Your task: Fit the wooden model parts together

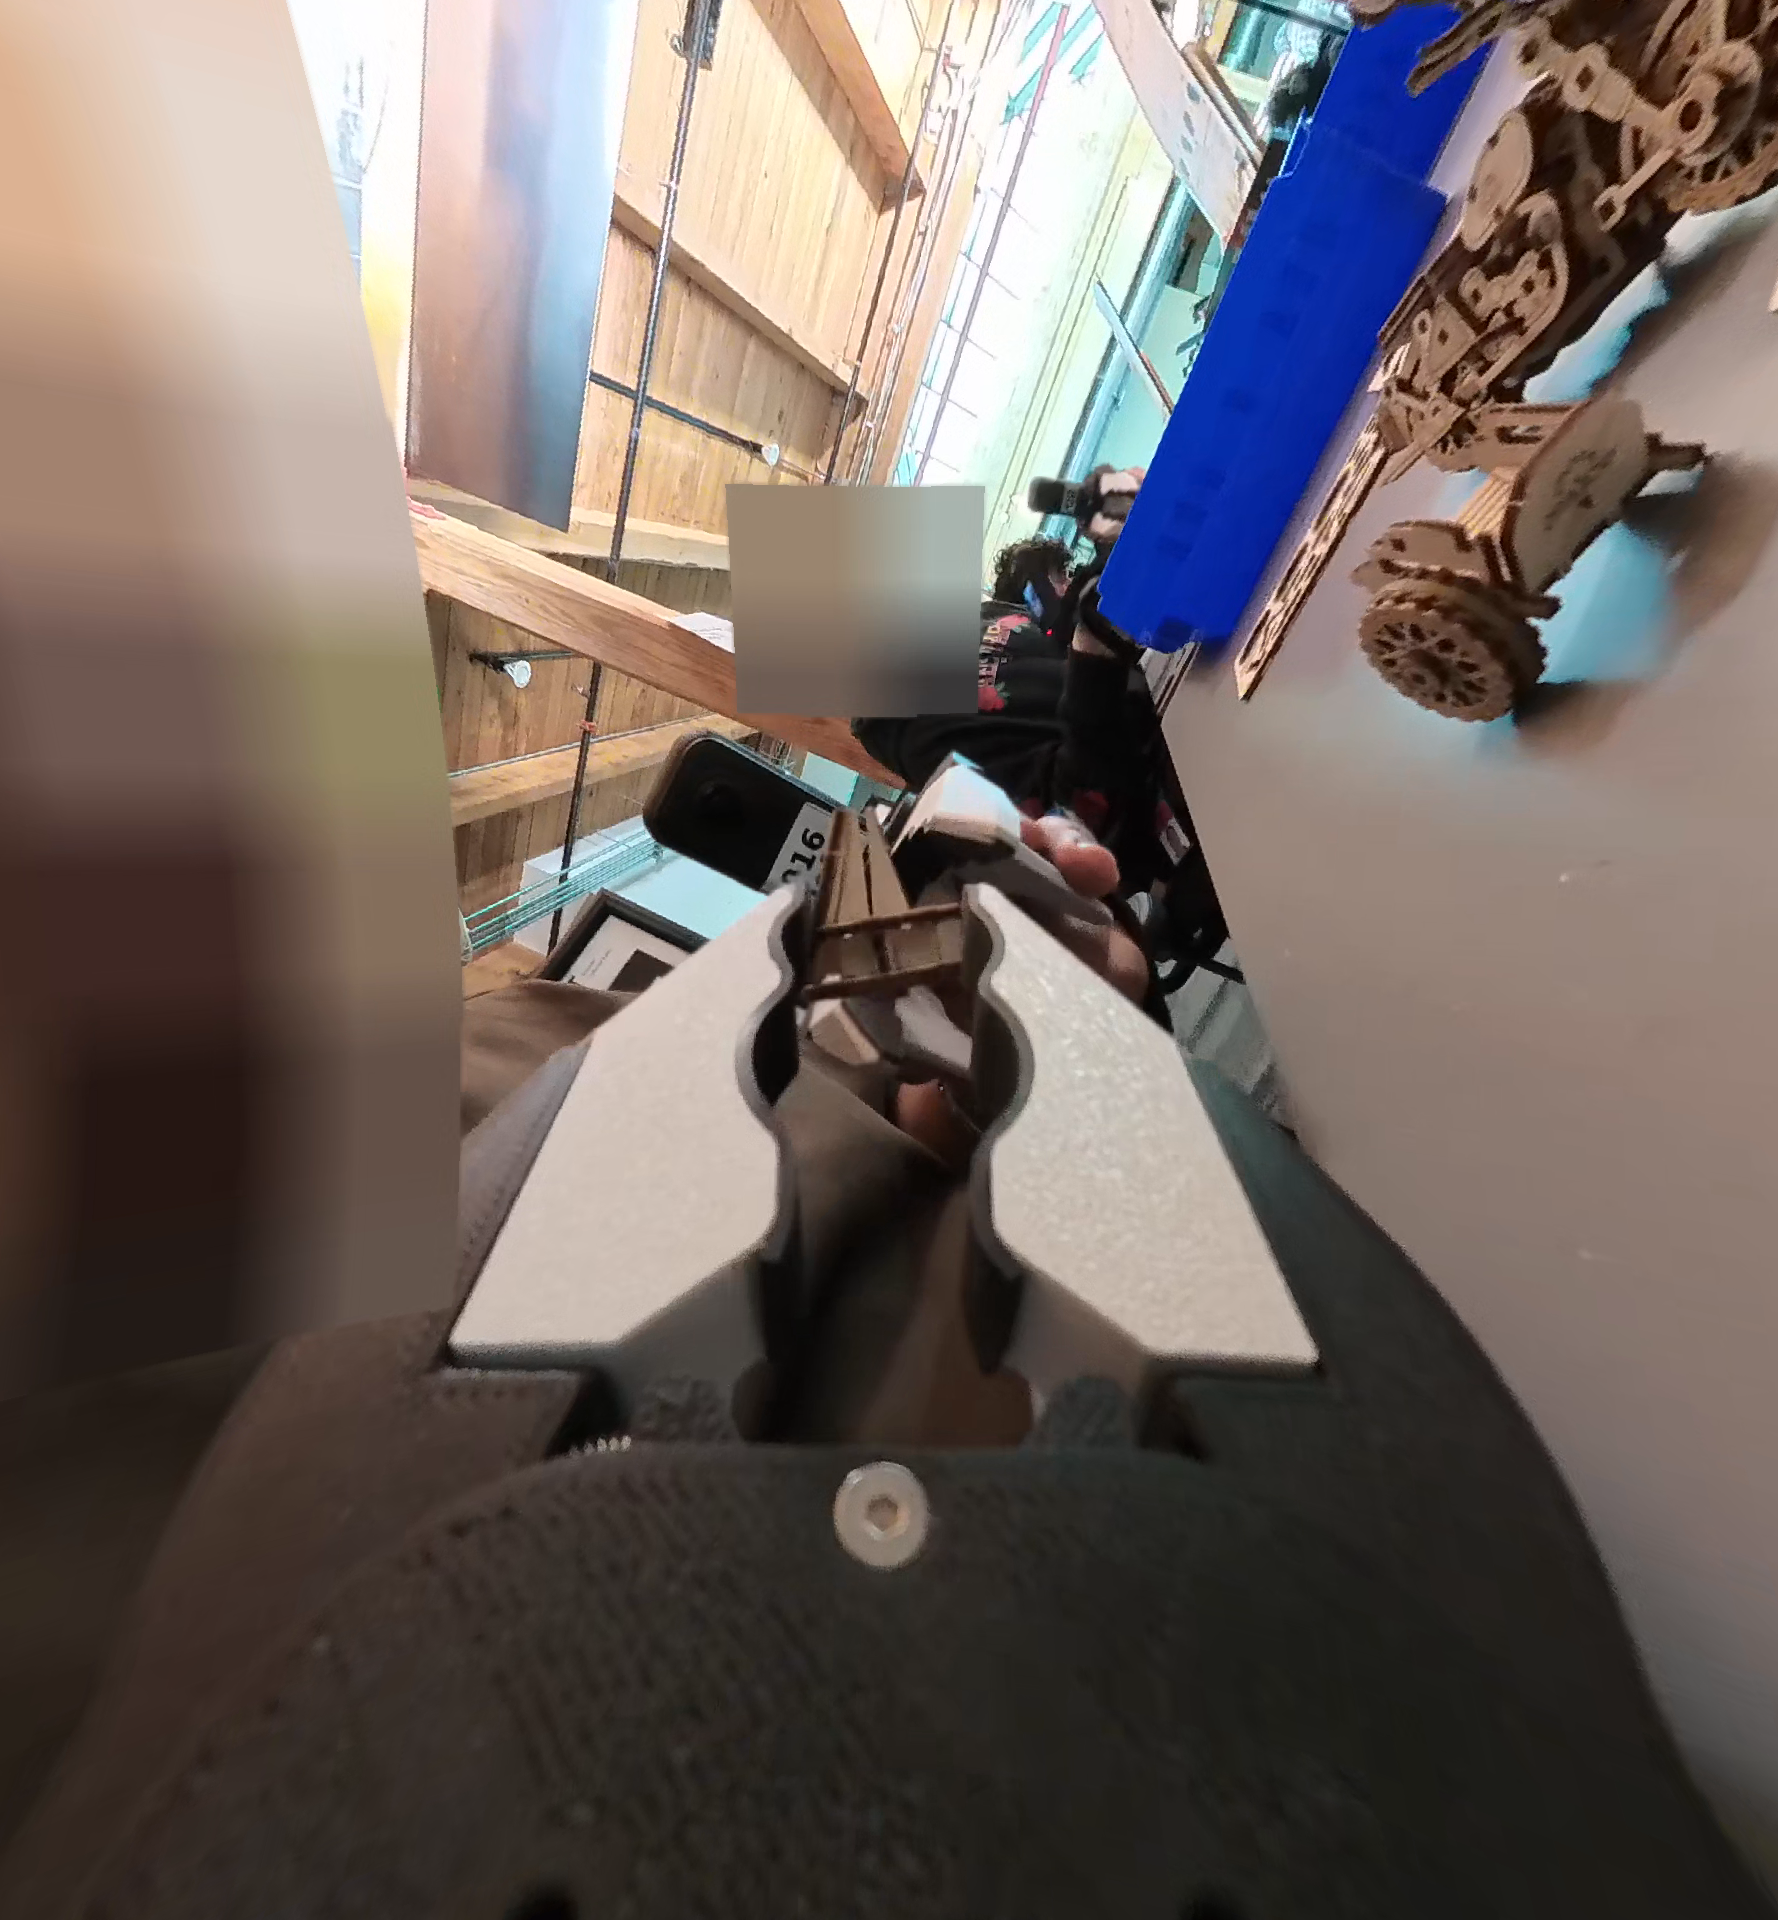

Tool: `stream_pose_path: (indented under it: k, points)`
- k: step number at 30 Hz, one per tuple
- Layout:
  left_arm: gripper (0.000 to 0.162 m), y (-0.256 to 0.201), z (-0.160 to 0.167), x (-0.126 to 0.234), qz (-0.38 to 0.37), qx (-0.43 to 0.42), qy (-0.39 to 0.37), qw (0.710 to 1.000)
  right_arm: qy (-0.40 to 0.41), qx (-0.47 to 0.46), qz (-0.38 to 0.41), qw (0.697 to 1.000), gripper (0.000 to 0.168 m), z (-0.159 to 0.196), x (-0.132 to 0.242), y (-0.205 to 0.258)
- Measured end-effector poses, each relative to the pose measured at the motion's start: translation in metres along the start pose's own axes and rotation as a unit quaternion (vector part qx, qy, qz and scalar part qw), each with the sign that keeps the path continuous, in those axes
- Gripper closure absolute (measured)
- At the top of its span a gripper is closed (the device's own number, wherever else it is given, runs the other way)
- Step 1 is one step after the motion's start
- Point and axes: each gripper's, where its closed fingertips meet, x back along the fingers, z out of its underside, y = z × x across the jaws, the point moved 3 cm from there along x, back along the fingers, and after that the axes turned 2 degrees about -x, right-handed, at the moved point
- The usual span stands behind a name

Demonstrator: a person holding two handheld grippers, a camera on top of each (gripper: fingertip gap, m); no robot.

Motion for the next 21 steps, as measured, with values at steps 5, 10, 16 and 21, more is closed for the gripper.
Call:
stream_pose_path:
  k: [5,10,16,21]
  points:
    - [0.114,-0.001,0.002,-0.005,0.007,0.051,0.001,0.999,-0.016,0.044,0.002,0.999,0.142,-0.004,-0.001,0.006]
    - [0.108,-0.007,-0.003,-0.007,0.063,0.151,-0.025,0.986,-0.011,0.142,0.056,0.988,0.143,-0.004,-0.003,0.009]
    - [0.121,-0.004,-0.006,-0.003,0.041,0.134,-0.036,0.989,0.044,0.330,0.128,0.934,0.142,0.009,-0.016,0.019]
    - [0.130,-0.002,-0.004,0.000,0.036,0.131,-0.032,0.990,0.030,0.342,0.131,0.930,0.142,0.003,-0.013,0.019]
